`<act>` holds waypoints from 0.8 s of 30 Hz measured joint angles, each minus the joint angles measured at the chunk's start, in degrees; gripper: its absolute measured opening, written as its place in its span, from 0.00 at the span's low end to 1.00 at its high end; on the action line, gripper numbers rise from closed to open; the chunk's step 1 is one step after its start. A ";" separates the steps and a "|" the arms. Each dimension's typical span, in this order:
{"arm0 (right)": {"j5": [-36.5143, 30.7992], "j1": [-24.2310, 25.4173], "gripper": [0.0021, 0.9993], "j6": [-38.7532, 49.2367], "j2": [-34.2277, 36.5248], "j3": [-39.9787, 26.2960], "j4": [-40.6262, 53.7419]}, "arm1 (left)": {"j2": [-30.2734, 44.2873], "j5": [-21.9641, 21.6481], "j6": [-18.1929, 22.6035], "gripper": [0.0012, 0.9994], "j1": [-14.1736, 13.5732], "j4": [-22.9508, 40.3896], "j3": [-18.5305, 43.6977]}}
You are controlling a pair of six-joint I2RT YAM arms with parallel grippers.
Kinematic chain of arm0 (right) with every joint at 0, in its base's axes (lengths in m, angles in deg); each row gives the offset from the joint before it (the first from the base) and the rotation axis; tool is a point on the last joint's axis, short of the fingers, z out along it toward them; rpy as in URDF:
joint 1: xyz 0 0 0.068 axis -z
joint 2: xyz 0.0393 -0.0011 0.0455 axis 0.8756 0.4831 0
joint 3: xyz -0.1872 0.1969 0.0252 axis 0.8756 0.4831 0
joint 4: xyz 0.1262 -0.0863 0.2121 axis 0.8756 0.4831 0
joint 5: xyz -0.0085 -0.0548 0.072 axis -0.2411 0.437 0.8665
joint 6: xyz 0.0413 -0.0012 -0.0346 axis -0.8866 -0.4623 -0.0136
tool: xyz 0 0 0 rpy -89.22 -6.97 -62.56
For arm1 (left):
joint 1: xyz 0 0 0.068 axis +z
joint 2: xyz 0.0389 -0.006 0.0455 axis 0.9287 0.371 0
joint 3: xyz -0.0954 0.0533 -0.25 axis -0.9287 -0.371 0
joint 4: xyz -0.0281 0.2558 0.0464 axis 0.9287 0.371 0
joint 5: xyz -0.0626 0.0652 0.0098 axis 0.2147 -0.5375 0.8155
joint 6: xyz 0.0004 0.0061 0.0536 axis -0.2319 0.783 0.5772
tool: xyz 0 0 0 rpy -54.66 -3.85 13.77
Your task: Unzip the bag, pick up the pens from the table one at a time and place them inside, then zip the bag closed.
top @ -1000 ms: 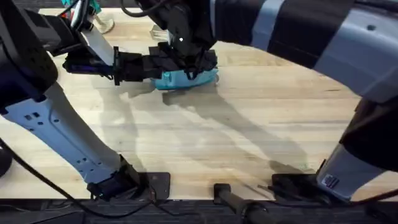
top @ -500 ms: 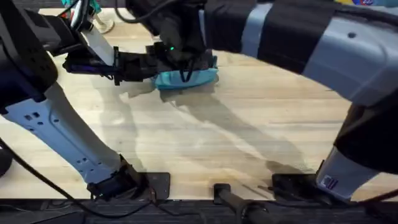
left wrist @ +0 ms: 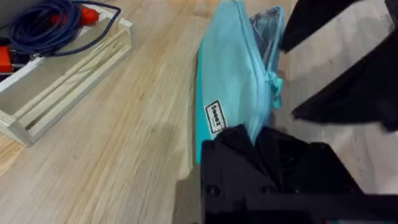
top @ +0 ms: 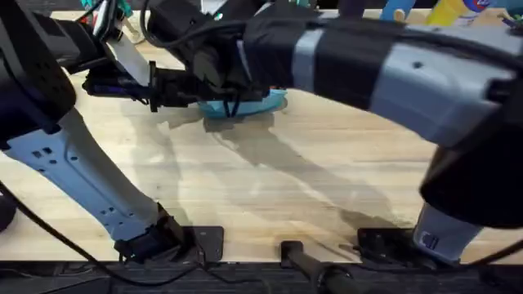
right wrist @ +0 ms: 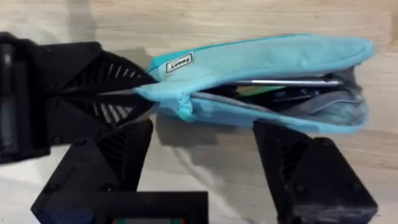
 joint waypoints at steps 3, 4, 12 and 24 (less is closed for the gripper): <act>-0.07 0.00 0.96 -0.62 1.58 0.05 -0.99 | 0.00 0.00 0.02 0.04 0.00 -0.02 0.02; -0.13 0.00 0.96 -0.78 1.85 0.09 -1.22 | 0.00 0.00 0.00 0.04 0.00 -0.04 0.01; -2.10 -0.09 0.96 -1.23 1.98 0.15 -2.51 | 0.00 0.00 0.00 0.04 0.07 -0.15 0.02; -2.93 -0.24 0.81 -0.75 2.07 0.17 -4.05 | 0.00 0.00 0.00 0.04 0.07 -0.17 0.02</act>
